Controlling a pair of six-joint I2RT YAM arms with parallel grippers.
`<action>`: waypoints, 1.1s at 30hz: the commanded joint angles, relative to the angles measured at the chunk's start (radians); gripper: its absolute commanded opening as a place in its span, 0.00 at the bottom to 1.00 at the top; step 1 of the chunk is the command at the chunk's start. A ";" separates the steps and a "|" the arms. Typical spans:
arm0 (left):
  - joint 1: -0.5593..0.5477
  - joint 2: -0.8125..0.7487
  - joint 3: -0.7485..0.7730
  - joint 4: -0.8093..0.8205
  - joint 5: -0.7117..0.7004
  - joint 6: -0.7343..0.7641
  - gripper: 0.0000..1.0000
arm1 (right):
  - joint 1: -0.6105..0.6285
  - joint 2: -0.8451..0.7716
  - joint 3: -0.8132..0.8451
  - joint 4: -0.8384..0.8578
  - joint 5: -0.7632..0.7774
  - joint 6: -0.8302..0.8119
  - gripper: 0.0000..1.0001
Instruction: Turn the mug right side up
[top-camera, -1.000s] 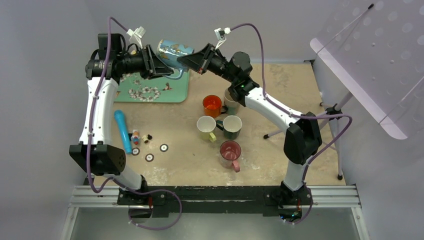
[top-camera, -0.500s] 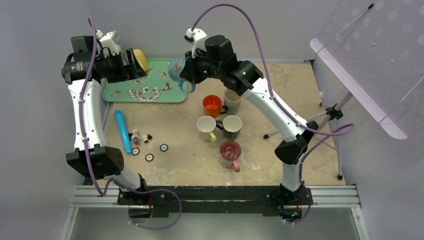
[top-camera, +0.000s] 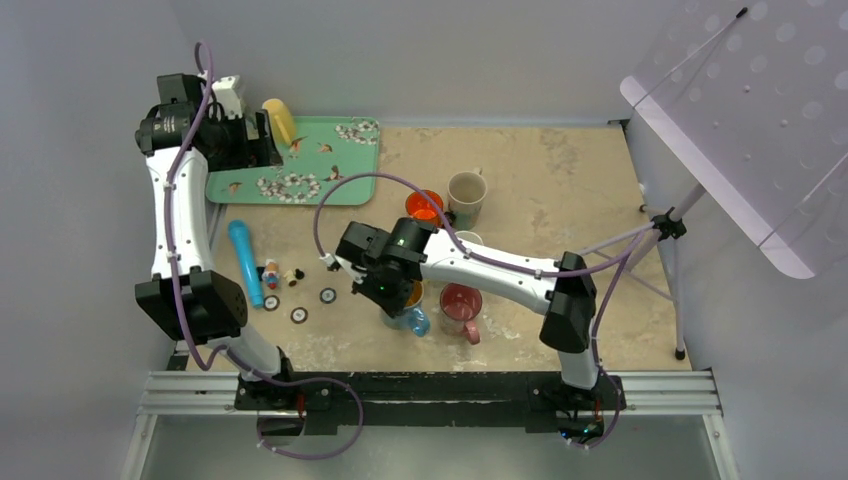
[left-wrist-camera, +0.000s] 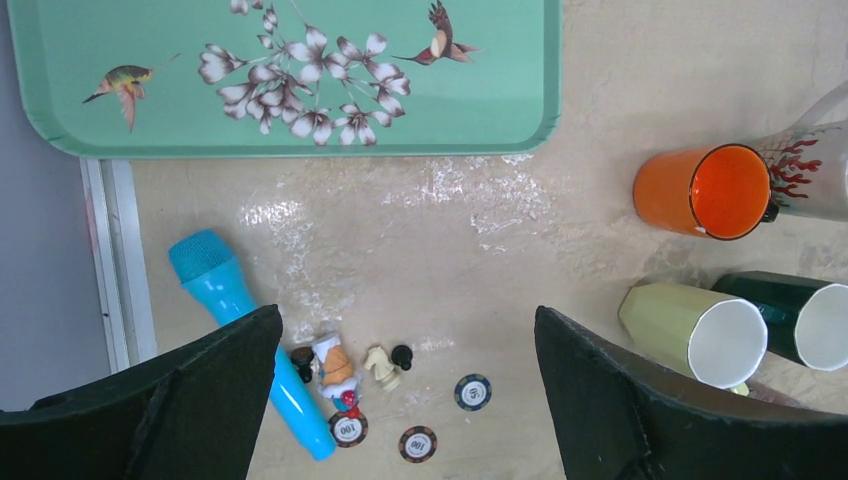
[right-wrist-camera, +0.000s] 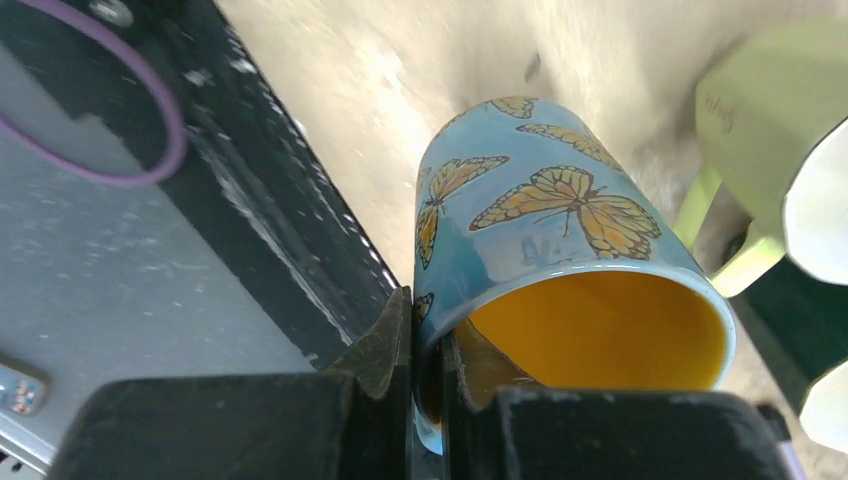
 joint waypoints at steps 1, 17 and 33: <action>-0.011 0.018 -0.003 -0.013 0.019 0.029 1.00 | -0.007 -0.037 -0.086 0.042 0.132 0.023 0.00; -0.042 0.004 -0.041 -0.009 0.023 0.052 1.00 | -0.007 0.053 -0.124 0.082 0.086 -0.015 0.38; -0.122 0.584 0.360 0.421 -0.397 0.079 0.88 | -0.019 -0.098 0.112 0.140 0.349 0.054 0.98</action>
